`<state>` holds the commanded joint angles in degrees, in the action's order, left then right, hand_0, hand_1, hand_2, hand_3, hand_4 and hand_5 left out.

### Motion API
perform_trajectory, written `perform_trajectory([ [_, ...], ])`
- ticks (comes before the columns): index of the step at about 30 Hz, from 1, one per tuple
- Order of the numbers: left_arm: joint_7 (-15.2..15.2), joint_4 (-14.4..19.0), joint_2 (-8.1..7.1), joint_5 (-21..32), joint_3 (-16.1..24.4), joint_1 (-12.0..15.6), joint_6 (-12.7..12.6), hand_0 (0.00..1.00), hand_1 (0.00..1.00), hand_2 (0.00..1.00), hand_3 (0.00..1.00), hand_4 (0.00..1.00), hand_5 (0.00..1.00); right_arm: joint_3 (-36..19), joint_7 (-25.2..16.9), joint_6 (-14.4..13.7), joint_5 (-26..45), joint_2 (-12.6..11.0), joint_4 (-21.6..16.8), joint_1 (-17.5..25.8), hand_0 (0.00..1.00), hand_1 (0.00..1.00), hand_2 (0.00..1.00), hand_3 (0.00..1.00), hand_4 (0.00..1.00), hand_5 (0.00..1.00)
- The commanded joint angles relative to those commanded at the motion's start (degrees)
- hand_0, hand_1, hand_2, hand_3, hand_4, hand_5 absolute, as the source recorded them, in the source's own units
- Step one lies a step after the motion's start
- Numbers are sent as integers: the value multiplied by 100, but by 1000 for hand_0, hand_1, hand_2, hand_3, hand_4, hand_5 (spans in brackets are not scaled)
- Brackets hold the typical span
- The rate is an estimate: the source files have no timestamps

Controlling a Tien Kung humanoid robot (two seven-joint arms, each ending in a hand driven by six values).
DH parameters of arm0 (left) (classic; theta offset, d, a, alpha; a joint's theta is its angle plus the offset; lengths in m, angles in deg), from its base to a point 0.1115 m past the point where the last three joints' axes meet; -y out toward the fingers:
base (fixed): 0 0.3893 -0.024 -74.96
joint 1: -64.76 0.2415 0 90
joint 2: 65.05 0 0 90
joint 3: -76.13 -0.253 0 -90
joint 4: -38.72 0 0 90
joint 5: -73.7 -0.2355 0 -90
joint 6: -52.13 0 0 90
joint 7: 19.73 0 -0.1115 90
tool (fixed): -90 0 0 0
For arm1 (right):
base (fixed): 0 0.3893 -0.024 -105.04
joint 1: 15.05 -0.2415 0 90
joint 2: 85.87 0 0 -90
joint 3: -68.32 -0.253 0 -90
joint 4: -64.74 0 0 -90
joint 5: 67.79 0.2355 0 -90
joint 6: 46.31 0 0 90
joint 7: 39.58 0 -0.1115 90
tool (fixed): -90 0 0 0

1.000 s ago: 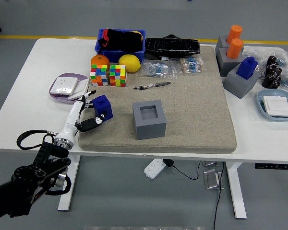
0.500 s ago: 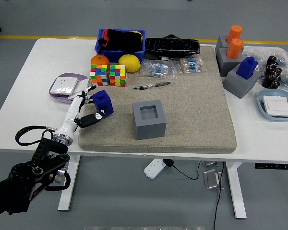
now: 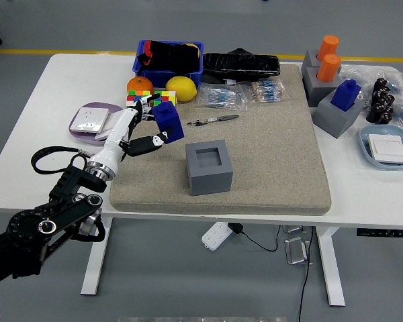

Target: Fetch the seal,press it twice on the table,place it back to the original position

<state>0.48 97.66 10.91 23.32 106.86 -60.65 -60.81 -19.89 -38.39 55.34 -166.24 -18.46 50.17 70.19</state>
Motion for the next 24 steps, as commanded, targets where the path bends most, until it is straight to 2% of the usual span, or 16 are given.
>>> perform_trajectory([
  [5, -248, 364, -21, -202, -119, -98, 149, 885, 583, 459, 914, 640, 2, 3, -1, 1, 3, -1, -2, -3, 786, 701, 681, 640, 760, 536],
  [10, -328, 485, -28, -218, -303, -169, 187, 885, 583, 459, 913, 640, 2, -3, -1, 0, -7, 3, 6, 2, 787, 701, 682, 640, 760, 537],
  [24, -281, 361, 1, -82, -854, -404, 150, 884, 582, 460, 913, 637, 2, 1, -4, 2, -1, -5, 1, -14, 786, 701, 681, 640, 761, 536],
])
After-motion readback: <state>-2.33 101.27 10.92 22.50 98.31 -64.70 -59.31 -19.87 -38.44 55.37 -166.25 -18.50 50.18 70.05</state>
